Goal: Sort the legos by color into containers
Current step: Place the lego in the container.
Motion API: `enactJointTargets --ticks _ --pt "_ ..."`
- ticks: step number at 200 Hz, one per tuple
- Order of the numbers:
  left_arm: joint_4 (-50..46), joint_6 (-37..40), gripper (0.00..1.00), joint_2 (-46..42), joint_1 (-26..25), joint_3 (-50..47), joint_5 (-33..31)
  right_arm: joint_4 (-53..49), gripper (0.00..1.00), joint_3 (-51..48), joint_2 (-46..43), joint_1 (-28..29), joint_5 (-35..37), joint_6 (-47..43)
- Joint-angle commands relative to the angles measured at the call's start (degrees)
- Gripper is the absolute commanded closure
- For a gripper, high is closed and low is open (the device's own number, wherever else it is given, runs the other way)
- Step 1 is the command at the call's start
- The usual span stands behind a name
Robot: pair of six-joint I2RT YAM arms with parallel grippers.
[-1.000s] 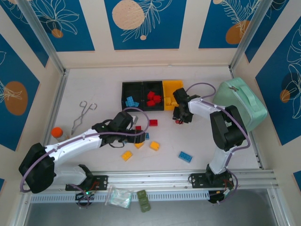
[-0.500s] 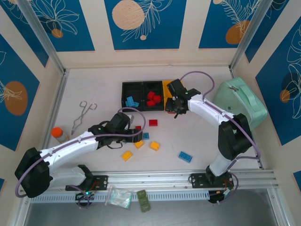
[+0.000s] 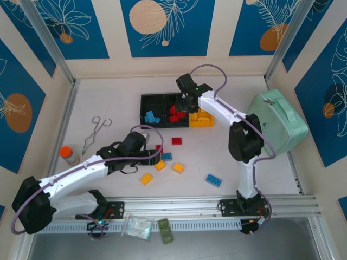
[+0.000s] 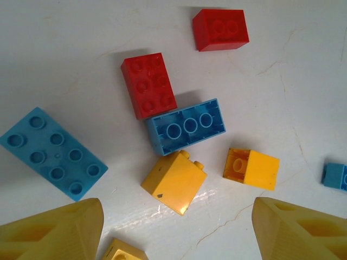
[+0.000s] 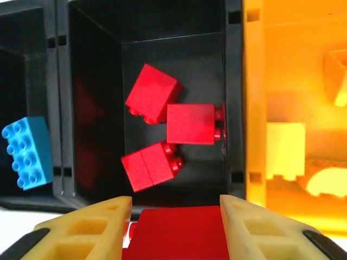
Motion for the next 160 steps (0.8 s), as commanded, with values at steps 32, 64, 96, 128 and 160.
enactJointTargets --ticks 32,64,96,128,160 --pt "-3.2 -1.1 0.28 -2.6 0.9 -0.9 -1.8 -8.0 0.66 16.4 11.1 -0.4 0.5 -1.7" --pt "-3.2 -1.5 0.28 -2.8 1.0 -1.4 -1.7 -9.9 0.66 22.2 15.3 -0.3 2.9 -2.2" --pt "-3.1 -1.7 0.28 -3.1 1.1 -2.1 -1.6 -11.9 0.64 27.0 18.5 -0.4 4.3 -2.3" --pt "-3.0 -2.0 0.28 -3.2 1.1 -2.3 -1.5 -14.4 0.54 31.3 20.8 0.0 6.4 -2.4" --pt "-3.5 -2.3 0.28 -3.9 1.1 -2.5 -1.8 -14.7 0.49 31.9 20.7 0.1 6.5 -2.2"
